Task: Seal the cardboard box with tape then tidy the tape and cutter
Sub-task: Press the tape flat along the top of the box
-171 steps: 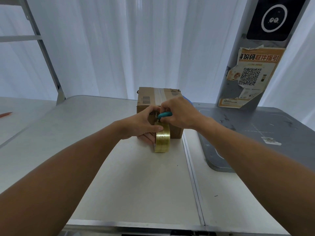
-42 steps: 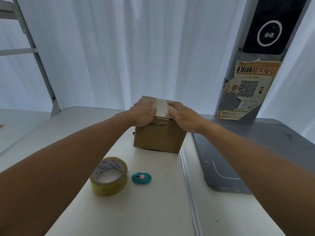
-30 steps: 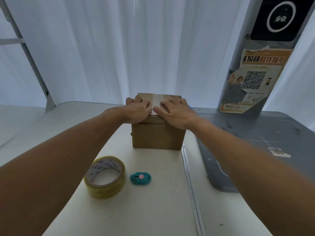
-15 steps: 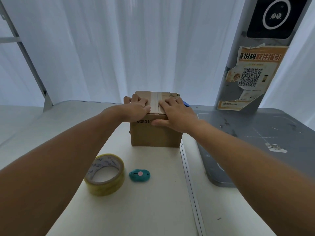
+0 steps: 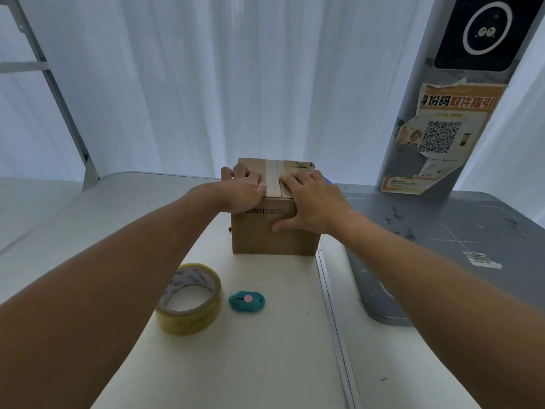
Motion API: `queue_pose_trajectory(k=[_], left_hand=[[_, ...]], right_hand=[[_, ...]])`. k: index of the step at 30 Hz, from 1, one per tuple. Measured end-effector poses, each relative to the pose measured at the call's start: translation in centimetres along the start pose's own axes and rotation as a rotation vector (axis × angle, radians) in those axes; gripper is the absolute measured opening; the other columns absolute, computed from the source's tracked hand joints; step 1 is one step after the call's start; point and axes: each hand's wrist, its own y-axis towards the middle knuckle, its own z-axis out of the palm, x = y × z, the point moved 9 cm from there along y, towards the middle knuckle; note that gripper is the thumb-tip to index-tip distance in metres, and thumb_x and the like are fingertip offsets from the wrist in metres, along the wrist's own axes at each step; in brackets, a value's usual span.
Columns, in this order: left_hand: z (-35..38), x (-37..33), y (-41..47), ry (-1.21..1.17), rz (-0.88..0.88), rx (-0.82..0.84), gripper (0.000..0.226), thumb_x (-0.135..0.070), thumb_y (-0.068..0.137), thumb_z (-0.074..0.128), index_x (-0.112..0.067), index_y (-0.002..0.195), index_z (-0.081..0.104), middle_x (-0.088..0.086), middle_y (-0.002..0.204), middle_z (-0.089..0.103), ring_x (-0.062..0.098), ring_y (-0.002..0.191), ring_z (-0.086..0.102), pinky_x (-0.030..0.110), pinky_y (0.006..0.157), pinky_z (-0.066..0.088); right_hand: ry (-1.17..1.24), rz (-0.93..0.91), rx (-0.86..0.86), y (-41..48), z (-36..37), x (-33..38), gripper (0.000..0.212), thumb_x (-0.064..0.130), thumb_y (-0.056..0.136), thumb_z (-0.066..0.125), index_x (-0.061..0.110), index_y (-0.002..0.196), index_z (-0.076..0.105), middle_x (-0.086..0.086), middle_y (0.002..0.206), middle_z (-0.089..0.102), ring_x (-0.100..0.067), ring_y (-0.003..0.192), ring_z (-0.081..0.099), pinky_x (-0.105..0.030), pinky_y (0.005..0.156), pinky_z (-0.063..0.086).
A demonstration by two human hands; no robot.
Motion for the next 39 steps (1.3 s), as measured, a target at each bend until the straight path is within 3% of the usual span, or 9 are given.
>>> queue_pose_trajectory(k=[6, 10, 13, 18, 25, 29, 31, 36, 39], left_hand=[[-0.6, -0.2, 0.5, 0.034, 0.000, -0.098, 0.050, -0.032, 0.104, 0.027, -0.013, 0.150, 0.031, 0.013, 0.156, 0.022, 0.034, 0.142, 0.017, 0.051, 0.113, 0.018], [0.2, 0.7, 1.1, -0.001, -0.004, 0.010, 0.053, -0.036, 0.101, 0.020, -0.020, 0.151, 0.019, 0.008, 0.152, 0.017, 0.036, 0.140, 0.011, 0.053, 0.112, 0.018], [0.1, 0.7, 1.1, -0.014, 0.003, 0.024, 0.053, -0.038, 0.100, 0.020, -0.023, 0.151, 0.019, 0.004, 0.150, 0.018, 0.032, 0.139, 0.011, 0.052, 0.112, 0.017], [0.1, 0.7, 1.2, 0.004, -0.009, 0.010, 0.054, -0.041, 0.101, 0.017, -0.021, 0.151, 0.017, 0.008, 0.148, 0.019, 0.034, 0.136, 0.016, 0.052, 0.110, 0.020], [-0.1, 0.5, 0.8, 0.021, -0.007, -0.019, 0.052, -0.038, 0.103, 0.015, -0.018, 0.150, 0.019, 0.012, 0.147, 0.020, 0.036, 0.135, 0.018, 0.049, 0.109, 0.021], [0.0, 0.3, 0.8, 0.030, 0.008, -0.046, 0.049, -0.032, 0.103, 0.014, -0.014, 0.149, 0.020, 0.015, 0.147, 0.021, 0.036, 0.132, 0.019, 0.048, 0.109, 0.019], [0.2, 0.4, 1.0, 0.028, 0.005, -0.034, 0.050, -0.032, 0.103, 0.015, -0.015, 0.150, 0.017, 0.012, 0.148, 0.019, 0.037, 0.134, 0.016, 0.049, 0.110, 0.019], [0.1, 0.8, 1.1, -0.029, 0.037, 0.032, 0.051, -0.039, 0.101, 0.018, -0.025, 0.150, 0.021, 0.004, 0.152, 0.019, 0.033, 0.138, 0.013, 0.050, 0.111, 0.016], [0.1, 1.0, 1.0, -0.041, 0.053, 0.042, 0.051, -0.042, 0.101, 0.018, -0.028, 0.150, 0.022, -0.002, 0.153, 0.018, 0.029, 0.140, 0.011, 0.051, 0.112, 0.014]], right_hand=[[0.138, 0.106, -0.019, 0.2, -0.2, -0.6, 0.084, 0.084, 0.078, 0.039, 0.033, 0.144, 0.036, 0.003, 0.149, 0.041, -0.025, 0.137, 0.032, -0.047, 0.096, 0.042], [0.022, 0.039, 0.025, 0.1, 0.2, 0.0, 0.102, 0.079, 0.061, 0.067, 0.028, 0.143, 0.033, 0.000, 0.145, 0.043, -0.027, 0.133, 0.036, -0.046, 0.089, 0.046], [0.000, 0.003, 0.075, 0.2, 0.3, 0.0, 0.116, 0.078, 0.054, 0.073, 0.027, 0.148, 0.027, -0.001, 0.148, 0.039, -0.028, 0.135, 0.034, -0.048, 0.099, 0.042], [0.178, 0.026, 0.224, 0.4, 0.5, -0.1, 0.116, 0.080, 0.064, 0.065, 0.037, 0.155, 0.008, 0.008, 0.166, -0.004, -0.025, 0.152, -0.001, -0.053, 0.118, 0.014], [0.313, -0.183, 0.115, -0.5, 0.0, 0.3, 0.092, 0.068, 0.072, 0.069, 0.042, 0.151, 0.028, 0.013, 0.161, 0.027, -0.022, 0.152, -0.002, -0.054, 0.119, 0.005], [0.624, -0.207, 0.136, -0.9, -1.3, 0.5, 0.060, 0.043, 0.081, 0.076, 0.029, 0.136, 0.058, 0.003, 0.147, 0.051, -0.010, 0.140, 0.039, -0.031, 0.116, 0.028], [0.820, -0.089, 0.127, -0.2, -1.7, -0.5, 0.041, 0.040, 0.084, 0.071, 0.032, 0.124, 0.068, 0.010, 0.140, 0.058, 0.002, 0.132, 0.045, -0.033, 0.113, 0.037], [0.529, -0.012, 0.355, 1.8, 0.4, -0.7, 0.056, 0.037, 0.101, 0.028, 0.025, 0.155, 0.024, 0.009, 0.164, 0.015, -0.009, 0.151, 0.008, -0.033, 0.120, 0.003], [0.345, -0.085, 0.384, 1.8, 1.1, 0.6, 0.055, 0.032, 0.104, 0.022, 0.020, 0.157, 0.013, 0.006, 0.166, 0.006, -0.009, 0.151, 0.000, -0.028, 0.116, 0.000]])
